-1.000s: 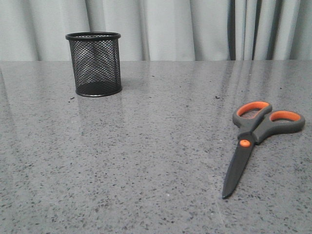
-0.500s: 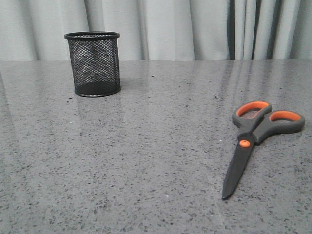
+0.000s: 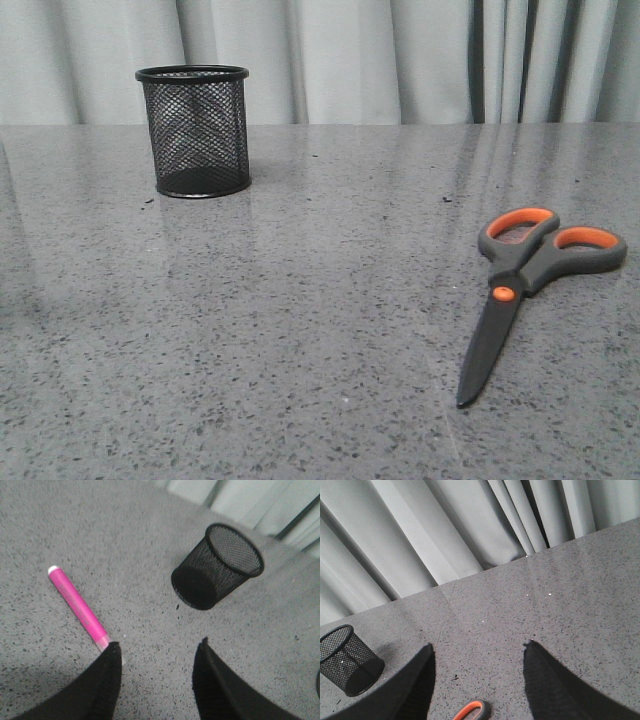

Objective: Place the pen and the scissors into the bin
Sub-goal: 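Grasp the pink highlighter with the left gripper and lift it upright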

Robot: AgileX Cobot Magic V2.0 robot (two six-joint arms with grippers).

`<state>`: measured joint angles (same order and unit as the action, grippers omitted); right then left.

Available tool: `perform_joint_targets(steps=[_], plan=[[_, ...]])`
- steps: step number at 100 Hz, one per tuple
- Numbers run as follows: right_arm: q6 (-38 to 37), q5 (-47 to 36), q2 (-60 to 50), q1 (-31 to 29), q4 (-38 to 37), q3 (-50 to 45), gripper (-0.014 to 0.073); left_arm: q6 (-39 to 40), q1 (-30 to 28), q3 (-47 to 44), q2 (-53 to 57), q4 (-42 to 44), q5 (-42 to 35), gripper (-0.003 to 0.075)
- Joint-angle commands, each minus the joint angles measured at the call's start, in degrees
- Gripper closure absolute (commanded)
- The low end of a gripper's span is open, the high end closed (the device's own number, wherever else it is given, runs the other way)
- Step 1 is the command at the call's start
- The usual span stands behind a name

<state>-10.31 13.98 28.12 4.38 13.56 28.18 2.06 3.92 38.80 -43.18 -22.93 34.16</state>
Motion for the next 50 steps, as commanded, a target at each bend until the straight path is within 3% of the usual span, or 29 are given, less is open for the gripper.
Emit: perform_joint_targets(steps=[1,14,34,50], plan=[[0.25,-3.31,0.71,-0.09,-0.63,2.18,0.0234,1.27,-0.16,8.22,-9.32,-0.19,2.16,0.0445],[0.25,-2.18,0.71,-0.09,-0.63,2.18,0.0234,1.68,-0.16,16.96,-21.82,0.40,4.45,0.0428],[0.25,0.02,0.71,-0.09,-0.63,2.18,0.0234,8.98,-1.27,27.89,-37.31,6.80,13.08,0.0312],[0.25,3.79,0.71,-0.09,-0.63,2.18,0.0234,13.91,-1.90,31.28,-43.00,11.63,16.04,0.0306]])
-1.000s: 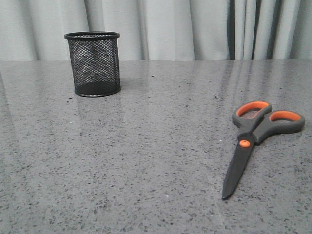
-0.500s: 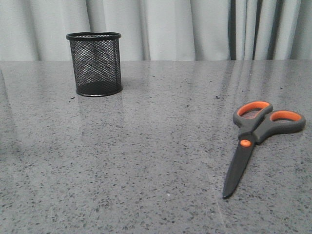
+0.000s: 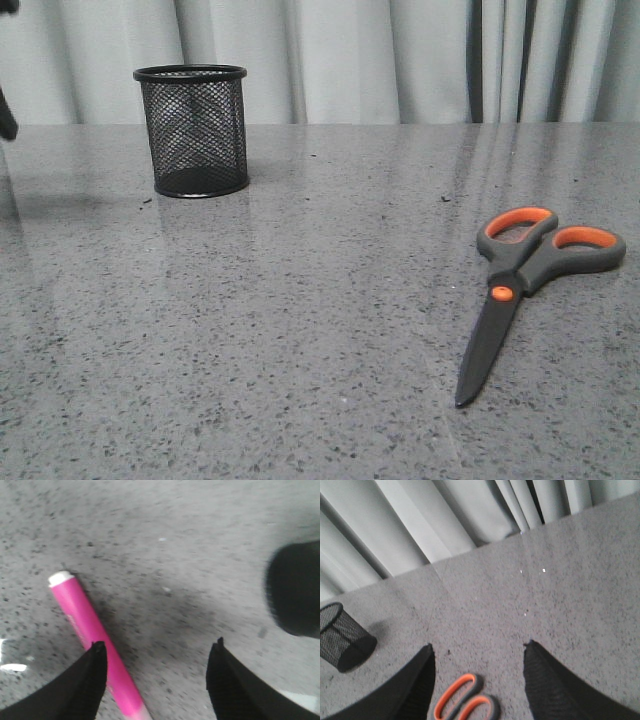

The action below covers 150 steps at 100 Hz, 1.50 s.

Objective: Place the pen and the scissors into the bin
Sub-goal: 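Grasp the pink highlighter with the left gripper and lift it upright, then lower the highlighter into the black mesh cup and release it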

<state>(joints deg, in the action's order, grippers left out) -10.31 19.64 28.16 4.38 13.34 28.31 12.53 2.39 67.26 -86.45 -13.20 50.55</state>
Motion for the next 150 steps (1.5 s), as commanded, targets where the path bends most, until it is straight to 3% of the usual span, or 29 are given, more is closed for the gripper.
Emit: perform_joint_targets(steps=[1,11,43,66,79,90,102,116,126,133,140,150], plan=[[0.25,-1.76,0.68,-0.09,-0.41,2.04,0.0234,3.72,-0.36,2.82,0.13,2.18,-0.44,0.0306],[0.25,-1.10,0.68,-0.09,-0.41,2.04,0.0234,9.46,-0.36,2.82,-0.79,7.57,-0.52,0.0309],[0.25,-1.58,0.68,-0.09,-0.41,2.04,0.0234,9.69,-0.36,2.82,-5.41,7.67,-1.55,0.0320],[0.25,-1.70,0.68,-0.09,-0.30,2.04,0.0234,6.25,-0.36,2.71,-8.78,7.41,1.01,0.0509],[0.25,-1.70,0.68,-0.09,0.52,2.04,0.0234,-5.48,-0.36,2.60,-9.40,2.36,0.66,0.0738],[0.25,-1.58,0.68,-0.09,1.68,2.04,0.0234,-11.67,-0.36,3.26,-7.45,-4.18,-5.73,0.0734],[0.25,-1.50,0.68,-0.09,2.18,2.04,0.0234,-20.48,-0.23,6.02,-2.13,-13.84,-17.84,0.0734],[0.25,-1.84,0.68,-0.09,2.56,2.04,0.0234,-42.85,1.64,10.22,2.99,-38.73,-28.07,0.0733],[0.25,-2.45,0.68,-0.09,2.66,2.04,0.0234,-61.37,4.50,13.61,3.51,-59.75,-28.33,0.0733],[0.25,-2.87,0.68,-0.09,2.66,2.04,0.0234,-73.45,7.08,14.37,3.27,-69.99,-27.94,0.0733],[0.25,-3.03,0.68,-0.09,2.66,2.04,0.0234,-82.26,9.43,14.24,2.58,-74.68,-28.20,0.0733],[0.25,-2.08,0.68,-0.09,2.66,2.04,0.0234,-84.89,11.24,13.60,0.64,-75.18,-27.36,0.0733]])
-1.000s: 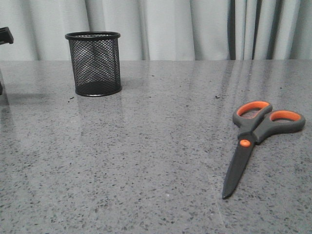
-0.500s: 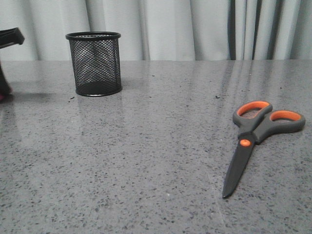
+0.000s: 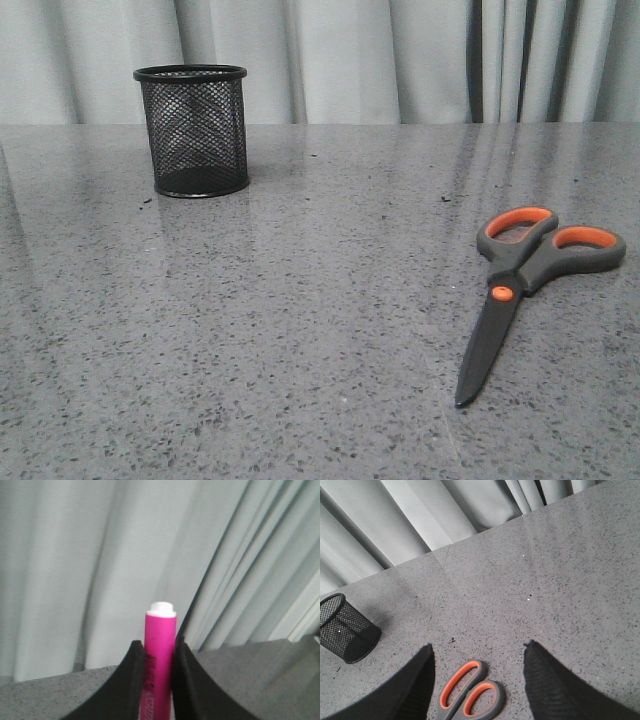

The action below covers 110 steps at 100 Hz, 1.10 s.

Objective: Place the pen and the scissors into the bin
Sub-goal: 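Lower the highlighter into the black mesh cup and release it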

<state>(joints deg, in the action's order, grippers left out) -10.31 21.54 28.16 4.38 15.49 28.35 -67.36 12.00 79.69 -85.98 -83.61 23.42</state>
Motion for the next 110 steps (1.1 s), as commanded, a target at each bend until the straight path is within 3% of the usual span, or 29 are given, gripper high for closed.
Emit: perform_joint_targets(steps=[1,32,64,75,95,102,110], plan=[[0.25,-3.78,0.68,-0.09,0.51,2.00,0.0234,-4.99,1.58,1.18,-0.04,-4.77,-0.02,0.0734],[0.25,-1.04,0.68,-0.09,0.51,1.90,0.0234,-10.60,1.69,-0.04,-8.73,-6.74,5.90,0.0738],[0.25,-0.67,0.68,-0.09,0.51,1.90,0.0234,-15.68,1.69,-0.18,-10.94,-7.00,8.24,0.0727],[0.25,-0.57,0.68,-0.09,0.51,1.90,0.0234,-18.09,1.69,-0.18,-10.94,-5.69,9.46,0.0611],[0.25,-0.57,0.68,-0.09,0.51,1.90,0.0234,-18.19,1.45,-0.18,-10.69,-5.38,9.46,0.0256],[0.25,-0.57,0.68,-0.09,0.51,1.90,0.0234,-18.19,1.32,-0.18,-9.64,-5.38,10.00,0.0217],[0.25,-0.13,0.68,-0.09,0.51,2.15,0.0234,-17.54,0.51,0.06,-7.21,-5.55,11.06,0.0236]])
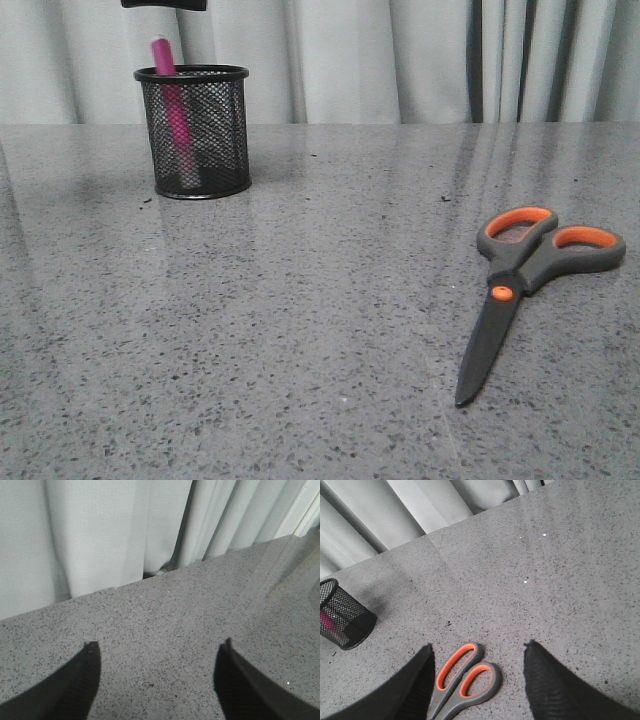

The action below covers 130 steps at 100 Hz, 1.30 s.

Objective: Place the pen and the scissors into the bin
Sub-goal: 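Lower the highlighter into the black mesh cup and release it, then lower the right gripper onto the scissors and grasp them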

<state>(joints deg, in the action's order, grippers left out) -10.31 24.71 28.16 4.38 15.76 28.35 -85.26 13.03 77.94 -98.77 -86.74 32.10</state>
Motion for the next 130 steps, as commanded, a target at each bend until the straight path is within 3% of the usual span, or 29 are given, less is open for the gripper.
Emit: perform_joint_targets(steps=[1,25,38,63,76,92,114,130], plan=[[0.25,-3.01,0.68,-0.09,0.24,2.45,0.0234,0.47,-0.62,1.79,6.20,-2.37,2.71,0.0239],[11.27,7.90,2.17,0.13,3.99,15.12,0.0275,3.94,-1.93,1.79,22.12,-3.21,7.34,0.0426],[17.00,13.78,7.39,0.26,10.12,23.36,0.0279,3.94,-0.66,1.79,29.50,-3.21,7.20,0.0429],[19.18,23.59,22.65,2.64,9.38,30.05,0.0286,5.23,0.04,1.79,36.20,-3.21,7.32,0.0429],[11.51,26.54,30.10,7.71,4.01,33.05,0.0341,6.28,0.04,1.79,37.82,-3.21,7.44,0.0429],[3.63,35.75,38.76,13.29,-4.06,37.90,0.0333,8.29,0.04,1.79,38.86,-3.21,7.75,0.0429],[-4.57,43.27,46.19,17.07,-3.46,39.78,0.0096,9.58,0.04,1.79,40.54,-3.11,7.83,0.0429],[-8.62,45.09,48.96,20.13,-2.35,39.78,0.0113,9.58,1.27,1.79,41.34,-3.11,7.97,0.0429]])
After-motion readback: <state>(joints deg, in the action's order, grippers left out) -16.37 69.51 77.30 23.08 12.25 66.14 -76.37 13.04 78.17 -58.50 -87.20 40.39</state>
